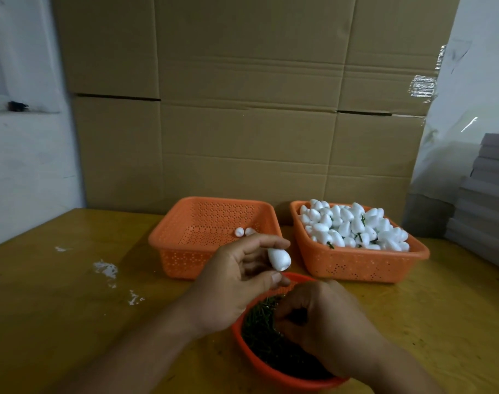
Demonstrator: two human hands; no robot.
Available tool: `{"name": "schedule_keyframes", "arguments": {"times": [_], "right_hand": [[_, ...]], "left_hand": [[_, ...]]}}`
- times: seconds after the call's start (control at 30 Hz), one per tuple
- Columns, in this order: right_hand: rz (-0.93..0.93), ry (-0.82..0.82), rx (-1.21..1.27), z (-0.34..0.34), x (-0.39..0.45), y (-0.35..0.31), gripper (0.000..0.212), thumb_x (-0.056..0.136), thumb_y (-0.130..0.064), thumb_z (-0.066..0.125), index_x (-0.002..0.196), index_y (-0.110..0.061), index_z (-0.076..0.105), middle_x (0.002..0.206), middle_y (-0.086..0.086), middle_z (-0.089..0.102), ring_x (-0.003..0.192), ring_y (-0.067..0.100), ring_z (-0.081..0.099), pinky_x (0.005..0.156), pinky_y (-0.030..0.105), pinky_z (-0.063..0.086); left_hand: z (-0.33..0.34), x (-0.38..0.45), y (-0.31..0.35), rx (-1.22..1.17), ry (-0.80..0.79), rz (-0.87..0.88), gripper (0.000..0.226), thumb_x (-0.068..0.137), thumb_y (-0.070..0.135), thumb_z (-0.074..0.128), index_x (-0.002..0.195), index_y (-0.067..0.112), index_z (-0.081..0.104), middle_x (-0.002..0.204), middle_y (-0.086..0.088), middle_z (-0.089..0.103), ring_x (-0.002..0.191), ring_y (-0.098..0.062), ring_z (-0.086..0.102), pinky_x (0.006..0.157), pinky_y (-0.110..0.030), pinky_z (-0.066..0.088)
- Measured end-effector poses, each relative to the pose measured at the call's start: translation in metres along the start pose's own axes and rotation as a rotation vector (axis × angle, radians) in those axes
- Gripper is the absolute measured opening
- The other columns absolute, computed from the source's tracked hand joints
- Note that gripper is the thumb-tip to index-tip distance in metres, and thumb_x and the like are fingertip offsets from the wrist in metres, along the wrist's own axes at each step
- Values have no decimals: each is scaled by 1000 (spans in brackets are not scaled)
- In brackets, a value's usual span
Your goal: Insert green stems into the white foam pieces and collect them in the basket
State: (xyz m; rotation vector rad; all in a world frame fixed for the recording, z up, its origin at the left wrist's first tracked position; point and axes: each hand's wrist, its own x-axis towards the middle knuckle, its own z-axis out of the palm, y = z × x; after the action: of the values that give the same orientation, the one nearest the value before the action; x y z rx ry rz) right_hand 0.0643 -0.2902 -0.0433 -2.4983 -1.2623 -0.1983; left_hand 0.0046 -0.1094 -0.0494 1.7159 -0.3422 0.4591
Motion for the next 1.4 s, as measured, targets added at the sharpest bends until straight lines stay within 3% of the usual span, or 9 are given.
{"name": "schedule_keyframes", "arguments": {"times": [0.1,0.23,0.33,0.43,0.57,0.87,1.0,1.23,1.4], "right_hand": [[-13,-79,-96,2,2,-2,35,81,-65,59,108,-45,66,89,-14,70,80,7,62,65,28,47],[23,-207,-205,7,5,-1,56,74,-73,60,119,-39,61,101,-10,69,97,15,64,75,30,48],[33,-293,-222,10,9,-2,52,78,-65,62,118,-31,63,102,-8,68,98,19,64,81,33,52],[39,-306,-210,12,11,-3,33,82,-50,64,105,-26,67,95,-6,68,92,21,64,76,33,51],[71,-276,-211,15,12,0,26,85,-41,62,105,-26,69,96,-6,68,92,20,64,77,34,55],[81,-133,-56,7,7,5,17,84,-27,64,101,-30,69,94,-7,71,91,16,65,79,34,53],[68,-15,90,0,4,5,38,82,-31,75,119,-35,66,96,-10,72,87,6,65,79,32,54],[14,137,304,-7,1,8,3,87,-29,75,89,-30,76,79,-17,72,75,-2,65,68,21,52],[-71,149,514,-11,-2,8,7,93,-27,66,89,-29,73,65,-4,67,53,6,58,50,17,41]], "left_hand": [[3,0,0,57,43,5,31,91,17,69,117,32,67,101,-3,72,83,-15,70,71,-24,55],[2,1,-5,200,111,12,22,85,46,70,106,40,70,118,12,64,95,-10,65,64,-22,50],[3,1,-6,88,127,-24,17,86,37,73,102,35,72,105,1,69,77,-11,63,62,-23,49],[7,0,-5,-9,154,-53,20,86,29,71,106,29,69,95,-6,69,68,-13,61,53,-26,47],[9,1,-4,-122,159,-97,17,89,32,67,101,21,61,78,-5,63,59,-14,55,45,-23,41],[7,2,-1,-235,165,-245,59,90,47,57,118,-5,59,63,-4,48,45,-9,41,38,-19,31],[7,1,1,-255,168,-271,63,88,49,57,117,-7,59,65,-7,44,43,-9,38,37,-18,28],[7,1,0,-356,144,-308,43,96,43,53,89,4,70,60,-2,47,41,-8,36,36,-18,26],[6,1,0,-386,136,-320,49,97,43,52,102,-3,66,60,-2,46,40,-7,34,35,-18,26]]}}
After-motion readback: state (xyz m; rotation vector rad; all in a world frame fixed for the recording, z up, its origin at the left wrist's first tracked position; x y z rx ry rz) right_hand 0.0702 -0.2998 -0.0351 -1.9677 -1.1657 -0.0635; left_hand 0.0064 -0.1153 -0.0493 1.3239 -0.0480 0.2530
